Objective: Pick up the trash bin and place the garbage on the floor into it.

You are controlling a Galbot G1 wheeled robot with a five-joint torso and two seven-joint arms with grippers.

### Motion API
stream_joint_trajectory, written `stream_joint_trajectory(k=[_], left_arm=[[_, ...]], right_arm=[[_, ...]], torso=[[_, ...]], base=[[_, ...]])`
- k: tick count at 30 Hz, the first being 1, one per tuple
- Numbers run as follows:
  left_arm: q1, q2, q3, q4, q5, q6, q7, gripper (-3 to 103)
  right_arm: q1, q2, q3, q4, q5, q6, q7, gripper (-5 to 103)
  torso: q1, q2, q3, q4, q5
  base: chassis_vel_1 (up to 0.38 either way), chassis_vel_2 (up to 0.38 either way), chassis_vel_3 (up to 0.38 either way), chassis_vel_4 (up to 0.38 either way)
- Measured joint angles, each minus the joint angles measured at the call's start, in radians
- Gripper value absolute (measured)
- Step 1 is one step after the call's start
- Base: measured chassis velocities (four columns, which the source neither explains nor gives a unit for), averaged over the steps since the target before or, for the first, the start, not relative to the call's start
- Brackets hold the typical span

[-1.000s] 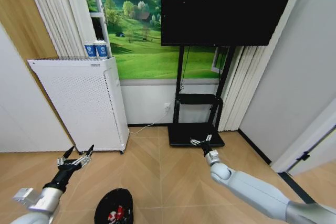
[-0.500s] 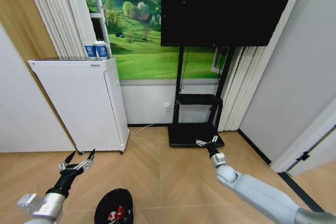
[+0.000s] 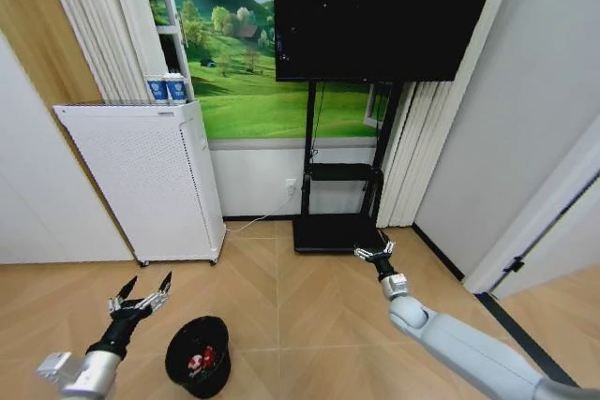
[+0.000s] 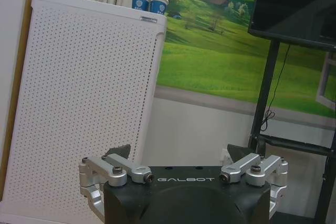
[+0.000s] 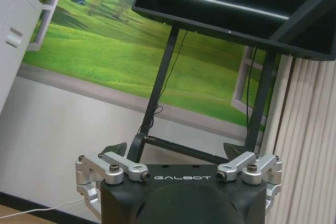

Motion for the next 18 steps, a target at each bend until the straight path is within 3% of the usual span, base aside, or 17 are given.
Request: stream_joint_trajectory(k=[7,9,12,15,16,18], left_arm=[[-0.011,-0.001,0.011,0.008,0.001,-0.002,0.001,100],[-0.014,0.0,0.012,0.011,0.001,-0.004,0.001,100],[-0.017,-0.001,0.017,0.018,0.001,-0.005,0.001,100],[-0.024,0.001,0.021,0.024,0.001,-0.007,0.002,100],[-0.028,0.002,0.023,0.027,0.001,-0.007,0.002,100],[-0.03,0.003,0.025,0.03,0.001,-0.007,0.002,100]], right_arm=[[-0.005,0.001,0.006,-0.003,0.0,0.001,0.006,100],[-0.006,0.001,0.006,-0.006,0.002,0.001,0.005,100],[-0.006,0.005,0.01,-0.015,0.003,0.006,0.006,100],[-0.007,0.009,0.008,-0.02,0.003,0.008,0.006,100],[-0.007,0.013,0.006,-0.02,-0.001,0.009,0.006,100],[-0.007,0.016,0.005,-0.02,-0.003,0.009,0.009,100]], torso=[[-0.001,-0.001,-0.001,0.0,-0.0001],[-0.001,-0.001,-0.001,-0.0007,0.0017],[-0.001,-0.002,-0.002,-0.0003,-0.001],[-0.001,-0.002,-0.001,-0.0011,0.0021],[-0.001,-0.002,-0.001,-0.0004,-0.0002],[-0.001,-0.002,-0.002,-0.0003,-0.0012]], base=[[0.316,-0.274,-0.317,0.263],[0.347,-0.319,-0.347,0.357],[0.347,-0.382,-0.346,0.386],[0.354,-0.391,-0.358,0.391],[0.326,-0.389,-0.351,0.359],[0.353,-0.369,-0.351,0.361]])
